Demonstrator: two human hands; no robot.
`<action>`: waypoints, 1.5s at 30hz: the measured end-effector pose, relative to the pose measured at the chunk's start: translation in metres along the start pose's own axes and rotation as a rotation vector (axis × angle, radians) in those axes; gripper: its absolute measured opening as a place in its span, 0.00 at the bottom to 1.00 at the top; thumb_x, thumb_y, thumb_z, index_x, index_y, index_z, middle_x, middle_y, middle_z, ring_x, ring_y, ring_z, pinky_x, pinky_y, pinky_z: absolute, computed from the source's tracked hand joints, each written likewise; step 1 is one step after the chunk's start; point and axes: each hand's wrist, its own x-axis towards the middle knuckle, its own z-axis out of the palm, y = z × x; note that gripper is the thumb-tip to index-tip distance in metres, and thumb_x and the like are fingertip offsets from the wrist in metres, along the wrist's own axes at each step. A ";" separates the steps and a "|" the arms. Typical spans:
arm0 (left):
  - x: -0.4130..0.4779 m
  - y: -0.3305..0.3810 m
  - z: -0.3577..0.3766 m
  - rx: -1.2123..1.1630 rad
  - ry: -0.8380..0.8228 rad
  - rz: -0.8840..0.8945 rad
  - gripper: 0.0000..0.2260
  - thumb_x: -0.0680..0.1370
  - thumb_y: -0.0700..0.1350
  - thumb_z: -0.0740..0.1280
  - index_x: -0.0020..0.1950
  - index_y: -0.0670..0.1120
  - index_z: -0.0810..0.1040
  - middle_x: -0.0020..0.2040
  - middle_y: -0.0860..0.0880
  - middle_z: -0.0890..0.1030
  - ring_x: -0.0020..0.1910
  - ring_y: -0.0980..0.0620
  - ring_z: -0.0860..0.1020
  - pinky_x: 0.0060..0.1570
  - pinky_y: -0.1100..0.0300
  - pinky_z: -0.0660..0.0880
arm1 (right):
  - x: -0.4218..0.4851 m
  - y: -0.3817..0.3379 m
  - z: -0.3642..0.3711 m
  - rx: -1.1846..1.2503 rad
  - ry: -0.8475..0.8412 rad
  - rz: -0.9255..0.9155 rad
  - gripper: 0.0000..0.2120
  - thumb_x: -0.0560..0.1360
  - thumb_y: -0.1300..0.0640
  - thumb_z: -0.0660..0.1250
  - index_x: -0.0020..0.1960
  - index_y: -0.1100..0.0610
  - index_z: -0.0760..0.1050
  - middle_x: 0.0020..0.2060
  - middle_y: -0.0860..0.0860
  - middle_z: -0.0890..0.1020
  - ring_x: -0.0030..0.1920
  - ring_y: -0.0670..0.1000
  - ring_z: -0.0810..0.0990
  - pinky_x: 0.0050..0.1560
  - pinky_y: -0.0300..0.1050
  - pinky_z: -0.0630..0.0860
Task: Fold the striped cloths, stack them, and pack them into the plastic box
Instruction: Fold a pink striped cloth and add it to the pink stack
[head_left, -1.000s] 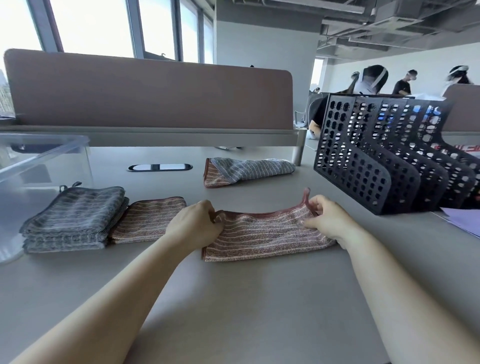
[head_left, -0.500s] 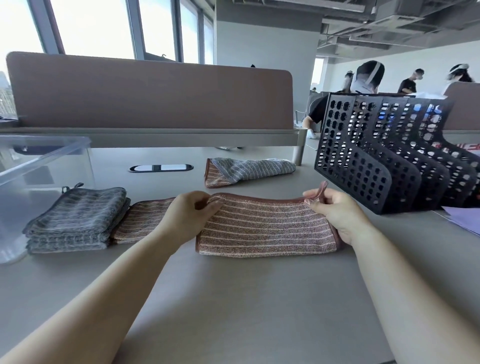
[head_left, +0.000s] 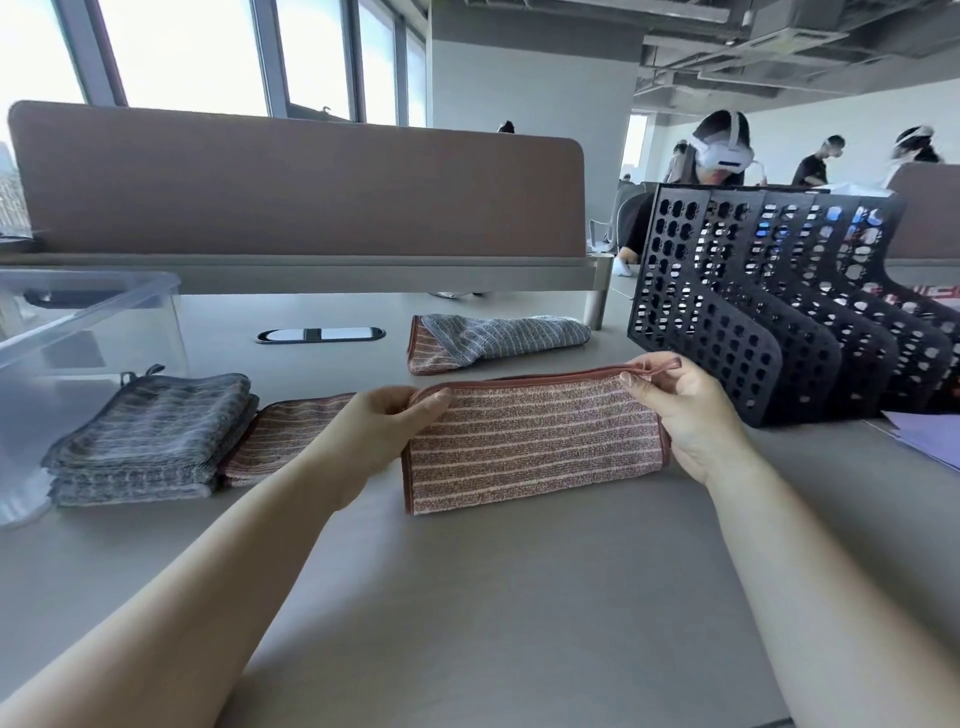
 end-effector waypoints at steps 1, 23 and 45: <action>0.000 0.000 0.000 -0.044 0.015 0.000 0.12 0.75 0.53 0.68 0.47 0.44 0.81 0.33 0.50 0.74 0.23 0.60 0.67 0.22 0.68 0.61 | -0.001 -0.001 0.000 0.000 -0.004 -0.005 0.08 0.73 0.67 0.68 0.43 0.54 0.76 0.40 0.51 0.80 0.48 0.51 0.77 0.62 0.52 0.71; -0.003 0.011 -0.002 -0.378 0.047 0.071 0.03 0.77 0.40 0.66 0.45 0.47 0.77 0.40 0.49 0.83 0.37 0.51 0.80 0.36 0.60 0.79 | 0.007 0.001 -0.008 0.061 0.046 0.022 0.06 0.67 0.58 0.74 0.42 0.52 0.80 0.41 0.48 0.85 0.47 0.50 0.82 0.54 0.47 0.76; 0.000 -0.019 0.057 1.137 -0.341 0.094 0.26 0.79 0.63 0.41 0.77 0.61 0.42 0.78 0.57 0.41 0.77 0.52 0.39 0.75 0.49 0.40 | -0.018 0.020 0.054 -1.353 -0.741 -0.038 0.27 0.79 0.37 0.43 0.77 0.40 0.44 0.76 0.37 0.45 0.76 0.42 0.42 0.74 0.46 0.41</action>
